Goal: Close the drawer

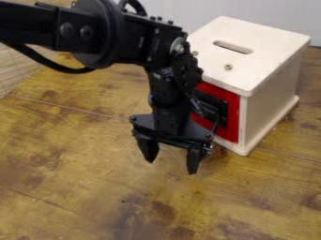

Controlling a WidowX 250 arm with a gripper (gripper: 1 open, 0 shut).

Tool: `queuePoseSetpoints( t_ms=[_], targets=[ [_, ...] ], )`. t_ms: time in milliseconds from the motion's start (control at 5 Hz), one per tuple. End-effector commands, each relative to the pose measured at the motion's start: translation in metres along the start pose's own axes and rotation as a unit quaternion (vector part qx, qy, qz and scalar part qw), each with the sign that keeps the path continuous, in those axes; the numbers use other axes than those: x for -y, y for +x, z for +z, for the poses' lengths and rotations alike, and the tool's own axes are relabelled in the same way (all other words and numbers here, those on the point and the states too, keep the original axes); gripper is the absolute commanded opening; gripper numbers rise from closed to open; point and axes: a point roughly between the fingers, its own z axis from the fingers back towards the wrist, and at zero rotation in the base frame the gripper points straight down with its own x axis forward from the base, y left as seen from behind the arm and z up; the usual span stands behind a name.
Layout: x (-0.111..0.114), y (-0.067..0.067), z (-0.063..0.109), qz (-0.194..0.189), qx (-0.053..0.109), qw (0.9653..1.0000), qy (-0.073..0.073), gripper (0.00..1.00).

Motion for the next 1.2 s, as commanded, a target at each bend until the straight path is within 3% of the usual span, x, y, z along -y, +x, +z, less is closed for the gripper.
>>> queuePoseSetpoints(
  t_ms=[0,1000],
  targets=[
    [0.0091,0.0084,0.0247,-0.011,0.039,0.9991,-0.01,1.0],
    [0.0078,0.0082,0.0221,-0.01,0.034,0.9994,-0.002,1.0]
  ],
)
